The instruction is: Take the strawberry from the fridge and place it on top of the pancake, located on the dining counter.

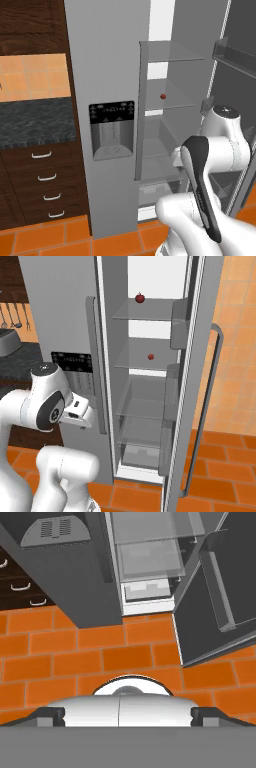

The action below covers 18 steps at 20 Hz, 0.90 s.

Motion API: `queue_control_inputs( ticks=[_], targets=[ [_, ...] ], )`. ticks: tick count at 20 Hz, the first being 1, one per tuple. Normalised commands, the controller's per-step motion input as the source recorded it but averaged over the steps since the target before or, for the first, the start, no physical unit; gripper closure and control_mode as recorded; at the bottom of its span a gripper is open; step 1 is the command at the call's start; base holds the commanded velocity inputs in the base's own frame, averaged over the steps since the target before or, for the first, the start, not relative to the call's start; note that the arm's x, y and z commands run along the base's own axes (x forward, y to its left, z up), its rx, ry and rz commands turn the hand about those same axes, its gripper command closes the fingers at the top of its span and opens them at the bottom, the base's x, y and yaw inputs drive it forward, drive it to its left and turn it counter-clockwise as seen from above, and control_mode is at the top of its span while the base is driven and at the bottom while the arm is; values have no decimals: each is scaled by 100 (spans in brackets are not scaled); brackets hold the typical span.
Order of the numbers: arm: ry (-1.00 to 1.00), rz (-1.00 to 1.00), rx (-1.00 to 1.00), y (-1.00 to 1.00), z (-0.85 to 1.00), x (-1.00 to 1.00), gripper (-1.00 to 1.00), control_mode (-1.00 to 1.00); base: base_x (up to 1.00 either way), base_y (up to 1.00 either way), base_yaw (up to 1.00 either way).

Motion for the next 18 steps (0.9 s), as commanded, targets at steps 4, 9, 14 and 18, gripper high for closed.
queue_control_inputs(
  ticks=[4,9,14,18],
  targets=[
    [-12,0,0,0,0,0,-100,-100,0,0,0],
    [0,0,0,0,0,0,-100,-100,0,0,0],
    [0,0,0,0,0,0,-100,-100,0,0,0],
    [0,1,0,0,0,2,-100,100,17,0,7]
  ],
)
